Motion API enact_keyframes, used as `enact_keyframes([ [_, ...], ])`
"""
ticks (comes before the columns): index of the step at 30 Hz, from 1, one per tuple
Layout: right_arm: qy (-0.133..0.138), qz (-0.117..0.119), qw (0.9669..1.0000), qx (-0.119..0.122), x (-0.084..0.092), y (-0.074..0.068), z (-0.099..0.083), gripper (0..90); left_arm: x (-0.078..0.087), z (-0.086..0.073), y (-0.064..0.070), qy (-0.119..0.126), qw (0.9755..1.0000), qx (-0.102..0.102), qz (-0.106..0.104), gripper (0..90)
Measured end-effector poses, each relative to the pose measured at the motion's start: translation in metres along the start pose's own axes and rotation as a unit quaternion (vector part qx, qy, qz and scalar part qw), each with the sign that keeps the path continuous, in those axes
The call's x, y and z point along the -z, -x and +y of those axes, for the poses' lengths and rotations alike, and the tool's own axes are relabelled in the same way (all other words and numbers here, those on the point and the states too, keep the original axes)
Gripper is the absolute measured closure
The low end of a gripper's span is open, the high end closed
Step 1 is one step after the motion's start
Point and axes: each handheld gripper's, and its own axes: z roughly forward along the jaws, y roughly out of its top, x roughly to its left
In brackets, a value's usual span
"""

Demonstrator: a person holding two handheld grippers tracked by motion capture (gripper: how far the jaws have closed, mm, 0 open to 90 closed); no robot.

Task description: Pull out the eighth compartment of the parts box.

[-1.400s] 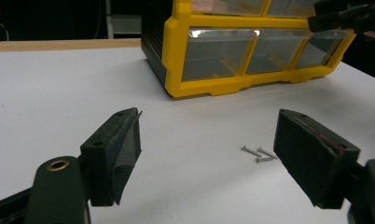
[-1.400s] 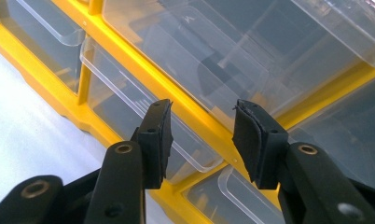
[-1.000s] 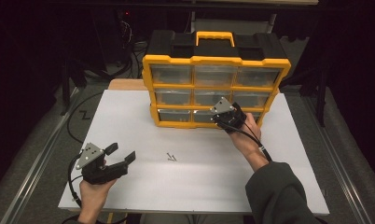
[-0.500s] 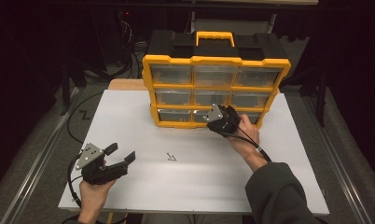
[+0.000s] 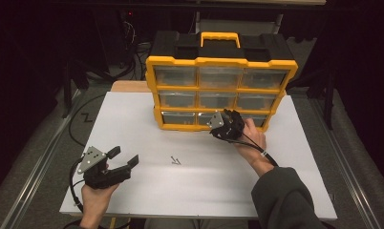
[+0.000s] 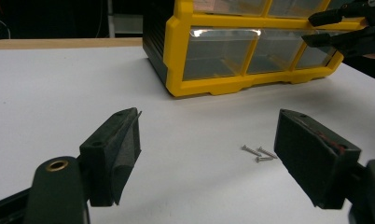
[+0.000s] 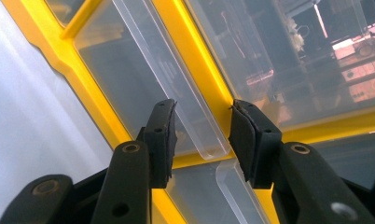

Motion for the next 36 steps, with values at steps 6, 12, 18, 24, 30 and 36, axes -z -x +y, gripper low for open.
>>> enact_keyframes([
  [6, -0.004, 0.002, 1.0, 0.001, 0.0, -0.003, 0.0, 62.4, 0.002, 0.0, -0.002, 0.005, 1.0, 0.005, 0.005, 22.8],
  [12, -0.01, -0.007, 0.9996, 0.025, -0.002, -0.008, 0.001, 62.4, 0.003, 0.001, -0.002, 0.007, 1.0, 0.004, 0.003, 22.8],
  [18, -0.014, -0.028, 0.999, 0.032, -0.004, -0.016, -0.002, 62.4, 0.004, 0.001, -0.002, 0.009, 0.9999, 0.005, 0.003, 22.8],
  [24, -0.015, -0.061, 0.9965, 0.055, -0.007, -0.025, -0.002, 62.3, 0.004, 0.001, -0.001, 0.008, 1.0, 0.005, 0.003, 22.8],
  [30, -0.018, -0.087, 0.9937, 0.069, -0.009, -0.033, -0.002, 62.9, 0.003, 0.0, -0.003, 0.004, 0.9998, 0.014, 0.011, 22.9],
  [36, -0.028, -0.12, 0.9893, 0.079, -0.011, -0.042, -0.002, 63.2, 0.004, -0.001, -0.005, 0.006, 0.9995, 0.024, 0.017, 23.0],
])
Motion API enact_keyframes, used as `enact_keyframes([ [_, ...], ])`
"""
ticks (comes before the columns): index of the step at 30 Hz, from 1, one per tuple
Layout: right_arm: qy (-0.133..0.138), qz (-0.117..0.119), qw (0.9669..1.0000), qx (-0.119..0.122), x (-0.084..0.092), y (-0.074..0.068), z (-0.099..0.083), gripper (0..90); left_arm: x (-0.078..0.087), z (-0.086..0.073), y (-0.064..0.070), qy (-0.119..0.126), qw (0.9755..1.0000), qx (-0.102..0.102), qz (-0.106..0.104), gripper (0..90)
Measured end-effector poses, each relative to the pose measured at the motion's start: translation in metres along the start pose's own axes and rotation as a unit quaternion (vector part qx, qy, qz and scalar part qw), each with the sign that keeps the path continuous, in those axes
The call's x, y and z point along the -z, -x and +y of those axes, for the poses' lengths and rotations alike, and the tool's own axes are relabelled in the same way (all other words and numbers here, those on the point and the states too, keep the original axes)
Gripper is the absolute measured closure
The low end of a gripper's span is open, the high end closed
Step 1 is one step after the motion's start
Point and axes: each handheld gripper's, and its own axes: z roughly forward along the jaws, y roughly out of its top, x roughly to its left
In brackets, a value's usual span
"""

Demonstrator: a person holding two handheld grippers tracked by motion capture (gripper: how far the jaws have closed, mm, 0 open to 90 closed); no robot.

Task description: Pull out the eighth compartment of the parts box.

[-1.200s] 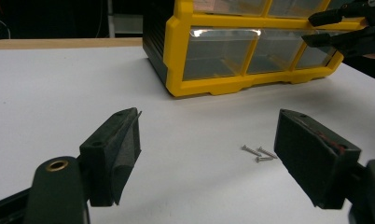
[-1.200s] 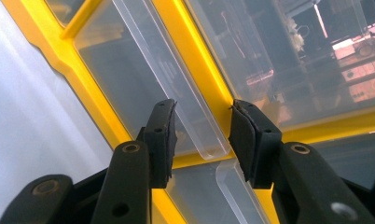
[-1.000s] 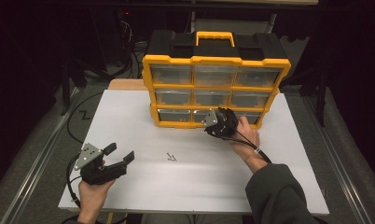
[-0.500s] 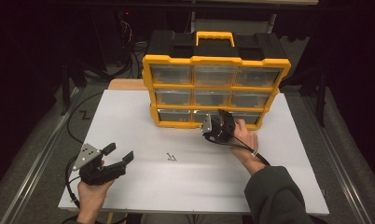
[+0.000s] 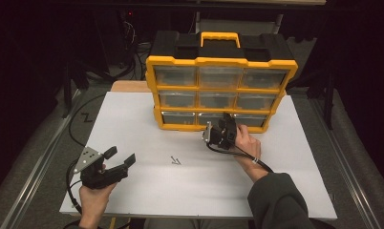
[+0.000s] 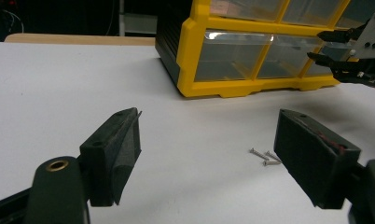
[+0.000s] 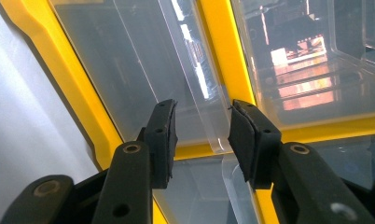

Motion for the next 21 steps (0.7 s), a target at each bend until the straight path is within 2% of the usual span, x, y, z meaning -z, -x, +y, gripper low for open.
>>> enact_keyframes([
  [3, 0.0, -0.004, 1.0, 0.001, -0.0003, -0.0004, 0.0003, 65.9, -0.0005, -0.0003, 0.0001, -0.001, 1.0, 0.002, 0.001, 23.0],
  [7, -0.002, -0.01, 0.9999, 0.002, -0.0009, -0.0027, 0.0007, 67.7, 0.0, -0.001, -0.0009, 0.004, 0.9996, 0.024, -0.015, 23.1],
  [8, -0.007, -0.028, 0.9995, 0.016, 0.0, -0.0028, 0.0015, 69.3, 0.0, -0.001, -0.001, 0.003, 0.9996, 0.024, -0.014, 23.0],
  [16, -0.001, -0.032, 0.9992, 0.024, -0.0007, -0.0038, -0.0005, 74.5, -0.0007, -0.001, 0.0005, 0.0, 0.9998, 0.015, -0.009, 23.1],
  [18, -0.001, -0.039, 0.9987, 0.034, -0.001, -0.004, -0.0005, 75.5, -0.0005, -0.001, 0.001, 0.0, 0.9999, 0.013, -0.008, 23.1],
  [20, 0.015, -0.041, 0.9984, 0.035, -0.0031, -0.0038, -0.0019, 76.3, -0.0005, -0.001, 0.0013, 0.0, 0.9999, 0.013, -0.008, 23.1],
  [21, -0.001, -0.036, 0.9987, 0.037, -0.0009, -0.0032, -0.0014, 76.8, -0.0007, -0.0009, 0.0012, 0.0, 0.9999, 0.012, -0.008, 23.1],
])
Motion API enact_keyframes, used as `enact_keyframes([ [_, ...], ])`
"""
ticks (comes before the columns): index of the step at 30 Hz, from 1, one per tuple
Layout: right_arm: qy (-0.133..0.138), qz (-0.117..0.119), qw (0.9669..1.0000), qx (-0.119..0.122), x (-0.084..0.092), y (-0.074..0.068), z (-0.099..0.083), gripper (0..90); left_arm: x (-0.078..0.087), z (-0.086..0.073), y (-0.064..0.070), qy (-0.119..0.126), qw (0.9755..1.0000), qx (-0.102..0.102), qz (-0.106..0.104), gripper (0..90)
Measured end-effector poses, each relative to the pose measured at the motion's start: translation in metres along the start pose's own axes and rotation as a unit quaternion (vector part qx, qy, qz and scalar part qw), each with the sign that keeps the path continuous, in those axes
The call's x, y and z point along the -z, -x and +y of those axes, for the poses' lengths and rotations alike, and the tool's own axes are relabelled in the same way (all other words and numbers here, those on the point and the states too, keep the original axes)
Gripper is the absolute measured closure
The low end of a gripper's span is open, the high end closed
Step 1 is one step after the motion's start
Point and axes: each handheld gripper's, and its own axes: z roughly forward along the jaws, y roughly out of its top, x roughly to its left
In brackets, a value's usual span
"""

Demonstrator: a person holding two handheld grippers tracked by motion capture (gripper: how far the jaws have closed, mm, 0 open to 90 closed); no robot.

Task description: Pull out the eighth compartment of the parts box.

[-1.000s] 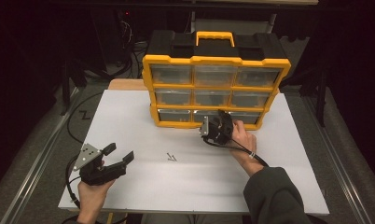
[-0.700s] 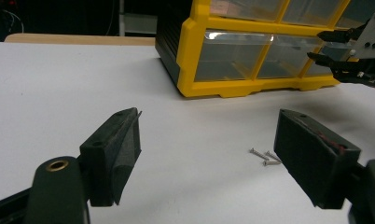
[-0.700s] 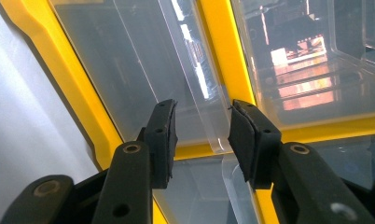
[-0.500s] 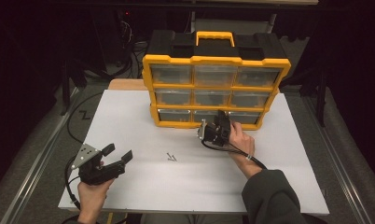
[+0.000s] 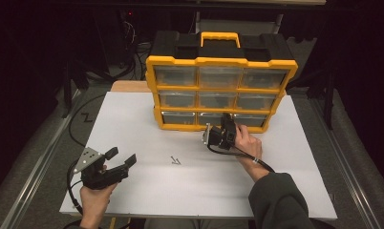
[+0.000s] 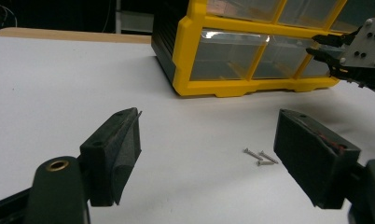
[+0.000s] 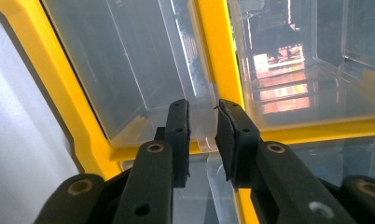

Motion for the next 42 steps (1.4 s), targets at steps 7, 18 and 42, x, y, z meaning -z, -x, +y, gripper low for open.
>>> enact_keyframes([
  [7, 0.008, 0.01, 0.9999, 0.003, 0.0, 0.002, -0.002, 78.7, 0.0, 0.0, 0.0, 0.0, 1.0, -0.001, -0.001, 23.1],
  [18, 0.014, 0.032, 0.9994, -0.007, 0.002, 0.007, -0.004, 79.1, -0.001, 0.0, 0.003, -0.004, 0.9998, -0.017, 0.003, 23.1],
  [42, 0.03, 0.054, 0.998, -0.012, 0.021, 0.013, -0.013, 76.5, -0.001, 0.001, 0.007, -0.005, 0.9993, -0.036, 0.01, 23.1],
])
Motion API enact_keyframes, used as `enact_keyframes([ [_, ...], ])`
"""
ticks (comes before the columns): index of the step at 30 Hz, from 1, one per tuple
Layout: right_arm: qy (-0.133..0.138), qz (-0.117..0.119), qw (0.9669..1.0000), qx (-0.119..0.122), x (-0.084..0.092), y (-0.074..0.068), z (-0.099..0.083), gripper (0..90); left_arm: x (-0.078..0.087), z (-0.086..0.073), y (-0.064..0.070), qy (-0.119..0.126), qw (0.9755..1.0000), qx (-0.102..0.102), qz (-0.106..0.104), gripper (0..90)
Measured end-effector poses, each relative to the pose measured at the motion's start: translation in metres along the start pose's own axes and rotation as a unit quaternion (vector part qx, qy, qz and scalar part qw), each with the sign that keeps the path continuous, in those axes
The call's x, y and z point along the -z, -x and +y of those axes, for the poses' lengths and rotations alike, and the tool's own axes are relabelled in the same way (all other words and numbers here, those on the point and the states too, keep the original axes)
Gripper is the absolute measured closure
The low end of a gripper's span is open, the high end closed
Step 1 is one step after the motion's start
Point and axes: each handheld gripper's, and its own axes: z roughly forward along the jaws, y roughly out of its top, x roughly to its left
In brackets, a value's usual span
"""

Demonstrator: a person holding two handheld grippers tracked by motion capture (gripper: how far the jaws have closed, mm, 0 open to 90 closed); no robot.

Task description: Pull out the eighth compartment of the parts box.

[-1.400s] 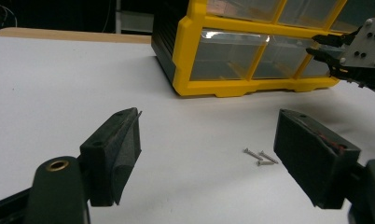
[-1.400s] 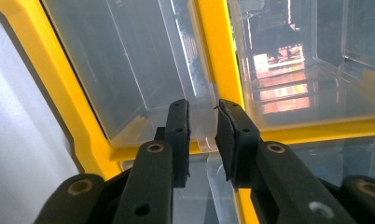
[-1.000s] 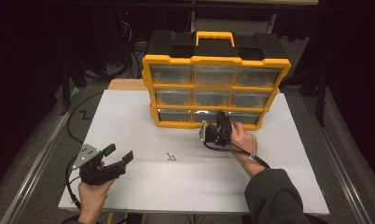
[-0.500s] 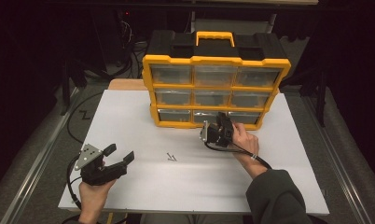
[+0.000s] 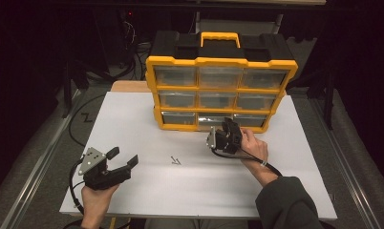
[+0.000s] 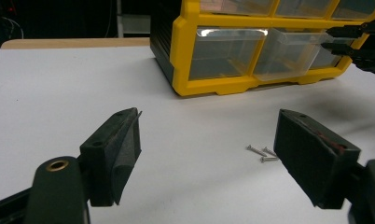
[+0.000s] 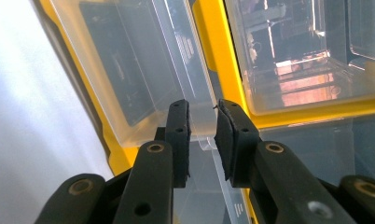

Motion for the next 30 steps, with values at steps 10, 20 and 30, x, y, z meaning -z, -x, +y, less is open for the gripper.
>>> enact_keyframes([
  [10, 0.007, 0.037, 0.9987, -0.035, 0.0, 0.007, -0.003, 69.8, 0.0, 0.0, 0.001, 0.0, 1.0, -0.001, 0.001, 23.1],
  [20, 0.025, 0.098, 0.9913, -0.084, -0.007, 0.024, -0.007, 59.4, 0.0, 0.0, 0.0, 0.0, 1.0, -0.001, 0.001, 23.1],
  [30, 0.039, 0.169, 0.9735, -0.149, -0.015, 0.034, -0.006, 56.7, 0.0, 0.0, 0.001, 0.0, 1.0, -0.001, -0.001, 23.1],
])
